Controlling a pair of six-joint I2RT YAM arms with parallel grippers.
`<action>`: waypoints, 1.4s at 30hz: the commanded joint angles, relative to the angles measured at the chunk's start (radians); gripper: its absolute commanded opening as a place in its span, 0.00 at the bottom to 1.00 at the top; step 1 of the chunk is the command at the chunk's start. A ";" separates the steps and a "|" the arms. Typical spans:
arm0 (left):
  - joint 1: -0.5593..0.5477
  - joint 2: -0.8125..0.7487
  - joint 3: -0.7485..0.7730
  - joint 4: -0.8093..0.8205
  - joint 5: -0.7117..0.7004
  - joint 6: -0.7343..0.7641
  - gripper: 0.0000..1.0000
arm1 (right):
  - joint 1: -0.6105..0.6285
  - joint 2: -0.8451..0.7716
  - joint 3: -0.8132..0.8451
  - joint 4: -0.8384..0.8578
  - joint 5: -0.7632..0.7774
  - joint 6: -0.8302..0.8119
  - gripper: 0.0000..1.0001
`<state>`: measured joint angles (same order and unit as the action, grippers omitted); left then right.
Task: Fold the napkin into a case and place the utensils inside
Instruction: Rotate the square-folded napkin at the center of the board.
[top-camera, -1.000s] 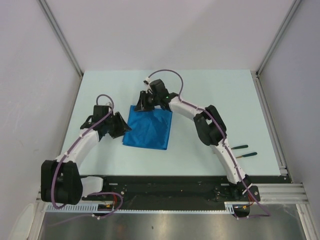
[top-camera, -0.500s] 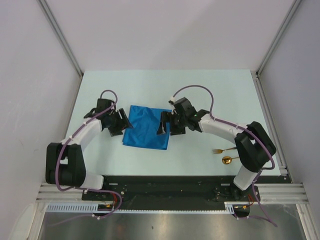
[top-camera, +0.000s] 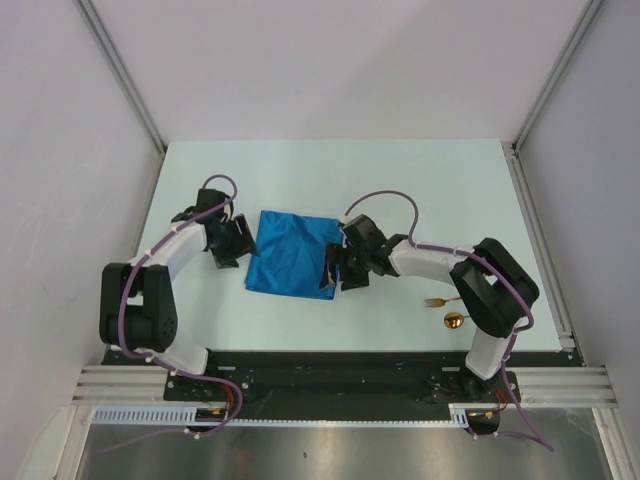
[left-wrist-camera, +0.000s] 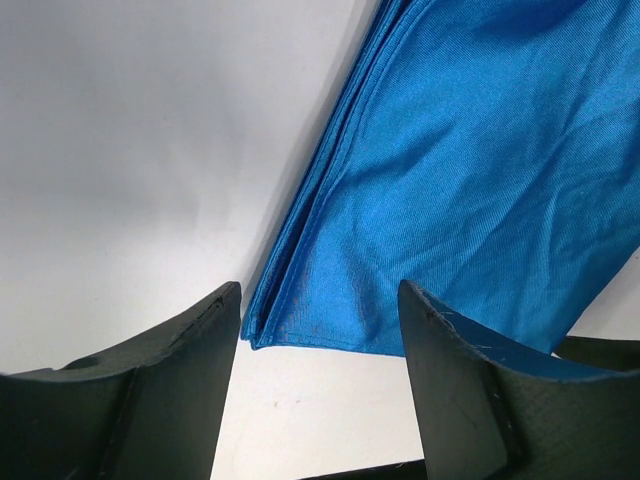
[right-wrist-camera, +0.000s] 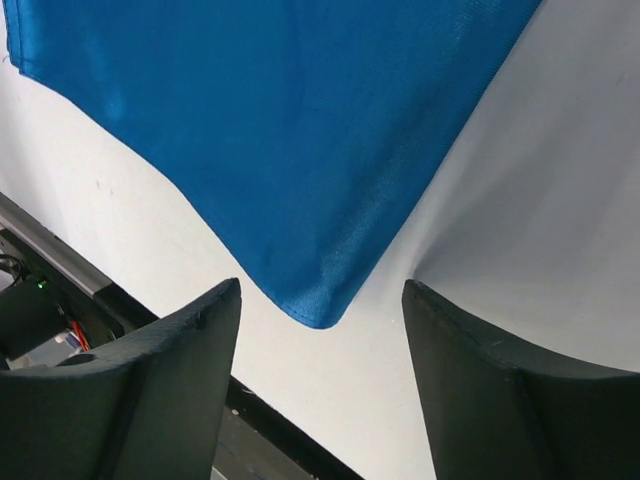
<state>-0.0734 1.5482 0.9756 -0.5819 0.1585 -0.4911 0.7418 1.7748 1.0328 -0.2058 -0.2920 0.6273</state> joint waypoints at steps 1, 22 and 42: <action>0.004 -0.042 -0.014 0.013 -0.017 0.009 0.68 | 0.005 0.018 -0.016 0.072 0.007 0.025 0.67; 0.004 -0.158 -0.130 0.083 0.133 0.022 0.74 | -0.157 -0.055 -0.189 0.123 -0.070 -0.167 0.00; -0.029 0.180 0.277 -0.005 0.196 0.040 0.78 | -0.354 -0.116 -0.025 -0.035 -0.110 -0.247 0.77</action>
<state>-0.1009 1.6398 1.1156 -0.5205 0.4240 -0.4881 0.3504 1.7451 1.0653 -0.2173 -0.4431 0.3439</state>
